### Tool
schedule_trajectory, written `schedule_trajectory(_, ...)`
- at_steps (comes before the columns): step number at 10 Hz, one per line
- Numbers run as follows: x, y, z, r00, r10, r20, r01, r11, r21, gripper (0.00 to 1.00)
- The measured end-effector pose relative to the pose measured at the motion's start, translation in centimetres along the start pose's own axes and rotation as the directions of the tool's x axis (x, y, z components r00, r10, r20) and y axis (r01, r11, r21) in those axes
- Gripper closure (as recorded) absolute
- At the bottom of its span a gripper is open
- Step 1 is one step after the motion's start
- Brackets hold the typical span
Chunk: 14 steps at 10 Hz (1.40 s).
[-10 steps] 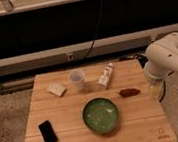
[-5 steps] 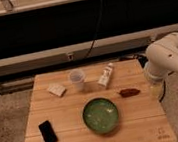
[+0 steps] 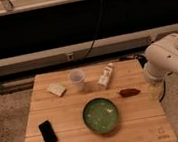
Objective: Push the ceramic bowl across the table
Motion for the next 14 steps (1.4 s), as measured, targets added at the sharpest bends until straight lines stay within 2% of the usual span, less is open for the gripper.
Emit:
schedule_trajectory(2, -1.8, 0.6, 1.9, 0.999, -0.035, -0.001, 0.035, 0.999, -0.002, 0.20)
schedule_trajectory(5, -2.8, 1.4, 2.9, 0.998, -0.056, -0.005, 0.056, 0.998, -0.006, 0.20)
schedule_trajectory(9, -5.4, 2.6, 5.6, 0.997, -0.077, -0.010, 0.077, 0.997, -0.011, 0.20)
schedule_trajectory(12, -5.4, 2.9, 6.3, 0.996, -0.084, -0.011, 0.084, 0.996, -0.014, 0.20)
schedule_trajectory(14, -6.7, 3.0, 6.9, 0.995, -0.099, -0.015, 0.098, 0.995, -0.016, 0.20)
